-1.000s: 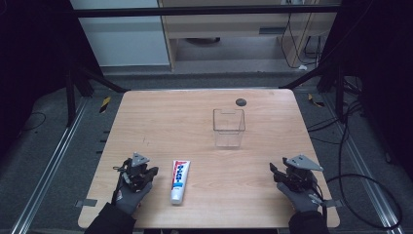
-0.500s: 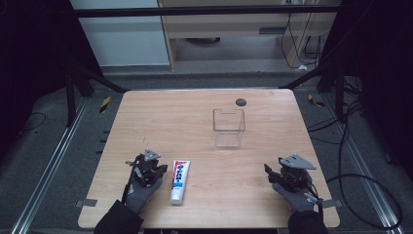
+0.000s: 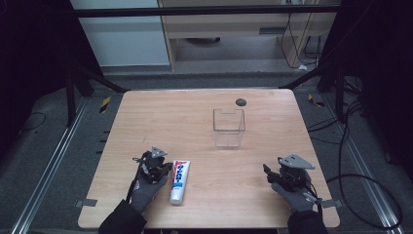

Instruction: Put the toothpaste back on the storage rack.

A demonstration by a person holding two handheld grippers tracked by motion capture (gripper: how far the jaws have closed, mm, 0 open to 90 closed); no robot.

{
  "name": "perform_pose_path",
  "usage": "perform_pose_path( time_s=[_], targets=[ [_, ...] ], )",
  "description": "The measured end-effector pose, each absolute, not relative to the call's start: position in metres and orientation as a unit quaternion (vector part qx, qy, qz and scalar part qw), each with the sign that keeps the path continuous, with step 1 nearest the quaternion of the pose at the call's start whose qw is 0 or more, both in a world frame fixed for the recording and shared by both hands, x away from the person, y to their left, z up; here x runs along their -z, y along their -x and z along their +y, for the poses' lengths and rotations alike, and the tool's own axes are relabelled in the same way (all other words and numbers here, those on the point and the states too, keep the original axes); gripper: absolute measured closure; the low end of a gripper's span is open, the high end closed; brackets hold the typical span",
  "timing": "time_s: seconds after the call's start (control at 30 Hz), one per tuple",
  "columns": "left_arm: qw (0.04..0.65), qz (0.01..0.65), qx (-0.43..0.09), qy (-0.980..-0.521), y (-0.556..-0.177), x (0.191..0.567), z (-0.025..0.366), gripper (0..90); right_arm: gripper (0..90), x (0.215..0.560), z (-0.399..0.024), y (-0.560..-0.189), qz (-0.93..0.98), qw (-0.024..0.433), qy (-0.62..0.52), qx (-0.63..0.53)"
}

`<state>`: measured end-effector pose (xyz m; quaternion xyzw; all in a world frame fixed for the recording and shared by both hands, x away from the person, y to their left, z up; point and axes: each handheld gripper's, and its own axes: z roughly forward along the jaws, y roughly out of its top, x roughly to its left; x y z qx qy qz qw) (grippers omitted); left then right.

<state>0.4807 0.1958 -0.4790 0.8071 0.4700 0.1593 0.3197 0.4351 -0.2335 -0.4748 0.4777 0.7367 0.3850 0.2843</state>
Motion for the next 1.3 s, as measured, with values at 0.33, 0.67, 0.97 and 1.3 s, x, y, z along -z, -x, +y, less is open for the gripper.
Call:
perform_pose_path(
  time_s=[0.33, 0.67, 0.97, 1.3],
  targets=[
    [0.319, 0.468, -0.156, -0.809, -0.486, 0.479, 0.19, 89.1, 37.2, 0.475, -0.233, -0.436, 0.736, 0.282, -0.48, -0.385],
    [0.313, 0.455, -0.15, -0.82, -0.49, 0.48, 0.177, 89.1, 36.5, 0.476, -0.233, -0.436, 0.737, 0.282, -0.479, -0.384],
    [0.316, 0.443, -0.142, -0.827, -0.488, 0.478, 0.17, 89.0, 36.3, 0.476, -0.233, -0.436, 0.737, 0.282, -0.479, -0.384],
    [0.319, 0.432, -0.136, -0.832, -0.487, 0.474, 0.168, 87.9, 36.1, 0.476, -0.233, -0.437, 0.739, 0.282, -0.478, -0.382]
  ],
)
